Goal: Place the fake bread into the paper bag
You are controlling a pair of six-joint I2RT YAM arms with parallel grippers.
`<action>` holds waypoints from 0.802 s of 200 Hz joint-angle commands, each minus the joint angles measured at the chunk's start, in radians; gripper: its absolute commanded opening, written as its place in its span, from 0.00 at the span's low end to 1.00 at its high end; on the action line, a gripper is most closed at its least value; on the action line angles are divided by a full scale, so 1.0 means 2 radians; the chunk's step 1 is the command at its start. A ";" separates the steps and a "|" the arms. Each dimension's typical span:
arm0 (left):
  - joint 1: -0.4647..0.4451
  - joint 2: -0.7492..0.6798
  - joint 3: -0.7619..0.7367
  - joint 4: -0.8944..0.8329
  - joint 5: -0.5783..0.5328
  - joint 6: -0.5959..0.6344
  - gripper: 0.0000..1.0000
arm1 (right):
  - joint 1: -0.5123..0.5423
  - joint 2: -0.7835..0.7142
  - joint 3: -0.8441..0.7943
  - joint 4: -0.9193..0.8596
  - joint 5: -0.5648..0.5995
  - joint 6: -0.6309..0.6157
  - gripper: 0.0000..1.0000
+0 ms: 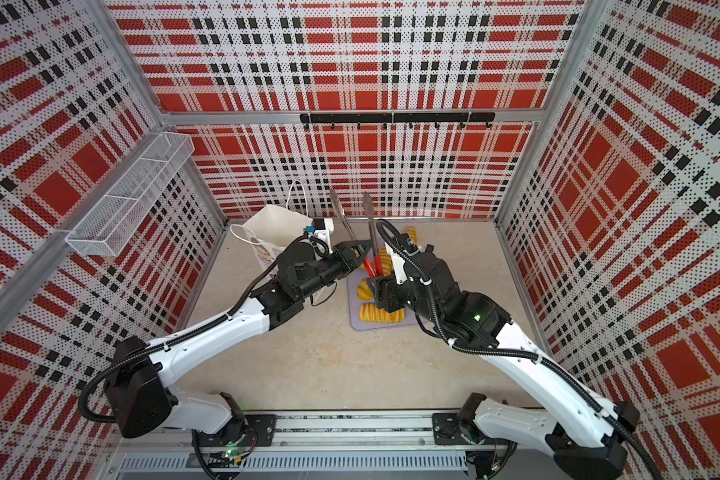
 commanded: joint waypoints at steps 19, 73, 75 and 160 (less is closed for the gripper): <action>-0.003 -0.014 0.022 0.015 0.000 -0.002 0.19 | -0.020 -0.008 -0.011 -0.003 -0.016 0.010 0.69; -0.003 -0.020 0.014 0.029 0.005 -0.012 0.19 | -0.034 0.006 -0.029 0.015 -0.065 0.007 0.68; -0.003 -0.020 0.014 0.028 0.006 -0.013 0.19 | -0.034 0.006 -0.030 0.016 -0.065 0.007 0.68; -0.011 -0.026 0.022 0.012 0.005 -0.015 0.26 | -0.039 0.030 -0.037 0.065 -0.072 -0.003 0.60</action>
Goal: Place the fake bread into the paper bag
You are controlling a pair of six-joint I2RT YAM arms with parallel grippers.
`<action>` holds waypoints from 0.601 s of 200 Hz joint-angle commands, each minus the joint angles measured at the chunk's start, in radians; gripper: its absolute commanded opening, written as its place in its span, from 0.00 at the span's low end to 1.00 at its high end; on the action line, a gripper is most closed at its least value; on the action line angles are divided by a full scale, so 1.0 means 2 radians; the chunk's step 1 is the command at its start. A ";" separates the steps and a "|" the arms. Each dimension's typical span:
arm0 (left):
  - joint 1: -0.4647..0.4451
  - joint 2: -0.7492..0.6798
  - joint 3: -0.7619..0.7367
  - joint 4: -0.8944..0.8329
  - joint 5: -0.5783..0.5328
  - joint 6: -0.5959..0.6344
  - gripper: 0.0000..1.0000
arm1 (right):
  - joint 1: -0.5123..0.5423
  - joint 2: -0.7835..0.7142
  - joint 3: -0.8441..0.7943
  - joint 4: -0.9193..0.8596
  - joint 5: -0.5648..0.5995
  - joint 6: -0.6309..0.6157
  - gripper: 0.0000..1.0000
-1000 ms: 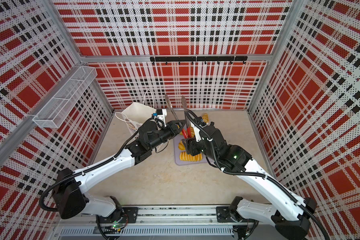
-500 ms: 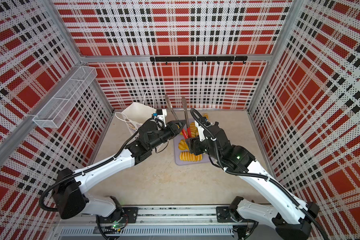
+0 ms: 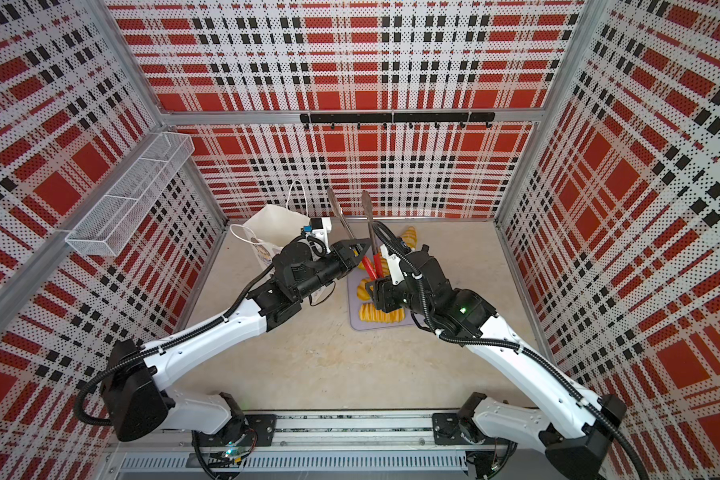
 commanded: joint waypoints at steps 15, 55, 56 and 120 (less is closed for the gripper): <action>-0.008 -0.014 0.027 0.001 0.005 0.004 0.26 | -0.004 0.012 0.010 0.035 0.004 -0.011 0.59; -0.010 -0.013 0.029 -0.011 0.005 0.004 0.26 | -0.007 0.024 0.019 0.042 0.013 -0.020 0.53; -0.010 -0.014 0.029 -0.011 0.005 0.004 0.26 | -0.007 0.024 0.019 0.042 0.013 -0.020 0.53; -0.012 -0.013 0.028 -0.030 0.005 0.011 0.27 | -0.017 0.022 0.023 0.069 0.016 -0.024 0.47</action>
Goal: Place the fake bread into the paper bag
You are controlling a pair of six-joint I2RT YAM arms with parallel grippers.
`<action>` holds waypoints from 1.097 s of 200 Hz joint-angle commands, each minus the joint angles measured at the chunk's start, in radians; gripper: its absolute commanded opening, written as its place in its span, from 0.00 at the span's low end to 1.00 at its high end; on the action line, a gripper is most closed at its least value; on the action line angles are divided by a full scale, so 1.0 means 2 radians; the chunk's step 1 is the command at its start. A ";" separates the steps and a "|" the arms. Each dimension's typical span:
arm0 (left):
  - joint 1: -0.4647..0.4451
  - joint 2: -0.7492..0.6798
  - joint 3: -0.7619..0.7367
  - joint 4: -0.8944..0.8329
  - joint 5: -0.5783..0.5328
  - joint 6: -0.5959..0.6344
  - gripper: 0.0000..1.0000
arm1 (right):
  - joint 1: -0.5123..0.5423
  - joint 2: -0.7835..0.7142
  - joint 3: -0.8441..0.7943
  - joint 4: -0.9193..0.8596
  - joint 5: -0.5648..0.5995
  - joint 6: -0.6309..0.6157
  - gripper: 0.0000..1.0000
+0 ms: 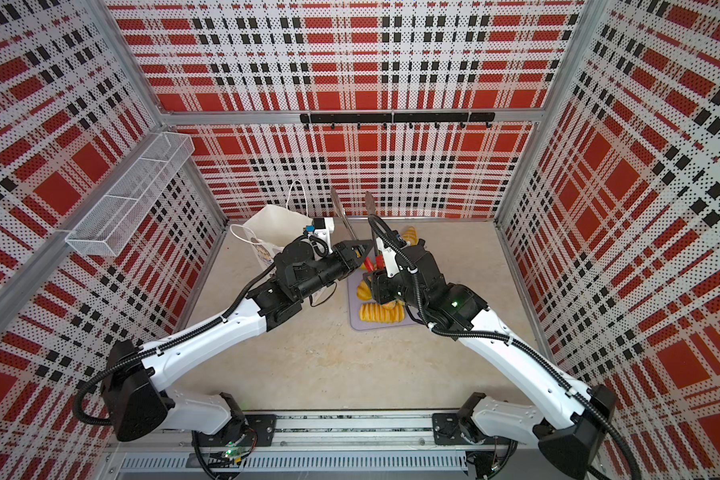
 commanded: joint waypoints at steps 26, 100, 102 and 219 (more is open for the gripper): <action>-0.004 -0.011 0.015 -0.002 0.009 0.008 0.27 | -0.011 0.003 0.019 0.027 0.003 -0.009 0.47; -0.007 -0.007 0.014 -0.003 0.012 0.008 0.31 | -0.013 0.003 0.012 0.032 0.000 -0.006 0.33; -0.007 -0.007 0.014 -0.004 0.012 0.008 0.31 | -0.013 0.003 0.011 0.033 0.000 -0.006 0.33; 0.020 -0.037 0.032 -0.079 -0.001 0.057 0.56 | -0.039 -0.035 -0.035 0.054 -0.002 0.029 0.20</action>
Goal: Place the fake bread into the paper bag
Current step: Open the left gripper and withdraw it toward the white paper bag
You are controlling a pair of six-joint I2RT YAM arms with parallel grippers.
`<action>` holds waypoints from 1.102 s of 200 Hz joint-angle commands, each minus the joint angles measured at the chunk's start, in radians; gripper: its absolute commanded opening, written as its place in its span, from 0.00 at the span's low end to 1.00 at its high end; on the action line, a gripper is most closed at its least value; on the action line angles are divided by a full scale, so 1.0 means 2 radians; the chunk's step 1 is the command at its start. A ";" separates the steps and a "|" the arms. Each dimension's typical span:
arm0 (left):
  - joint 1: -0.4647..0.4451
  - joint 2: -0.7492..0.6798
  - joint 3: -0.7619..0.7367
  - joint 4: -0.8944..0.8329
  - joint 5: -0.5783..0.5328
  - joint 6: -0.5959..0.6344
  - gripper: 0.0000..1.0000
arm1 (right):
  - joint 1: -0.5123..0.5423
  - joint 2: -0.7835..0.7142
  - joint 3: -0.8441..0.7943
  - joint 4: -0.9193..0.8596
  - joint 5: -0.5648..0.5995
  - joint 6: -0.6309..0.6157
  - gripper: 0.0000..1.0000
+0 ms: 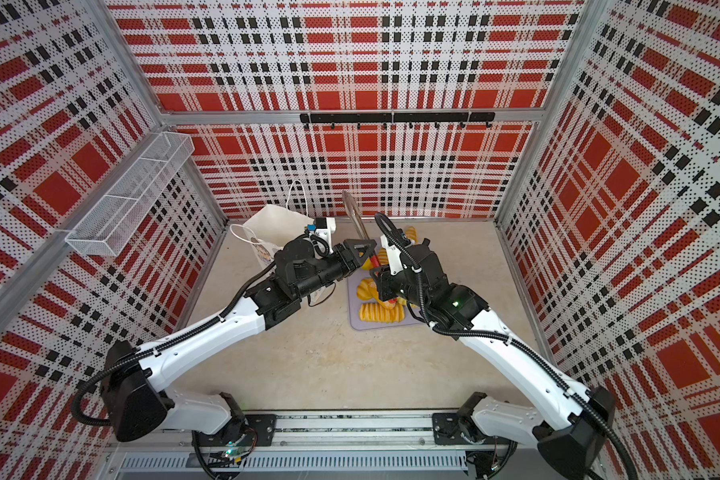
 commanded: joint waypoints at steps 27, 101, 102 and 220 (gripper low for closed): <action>0.040 -0.062 0.002 -0.063 -0.012 0.040 0.58 | -0.027 -0.038 -0.020 0.021 0.010 0.023 0.19; 0.177 -0.172 0.003 -0.194 -0.015 0.080 0.62 | -0.056 -0.066 -0.043 -0.008 0.010 0.027 0.29; 0.181 -0.173 0.003 -0.196 -0.014 0.081 0.62 | -0.056 -0.066 -0.043 -0.008 0.010 0.027 0.29; 0.403 -0.143 0.059 -0.332 0.123 0.139 0.61 | -0.075 -0.064 -0.055 -0.009 -0.004 0.034 0.31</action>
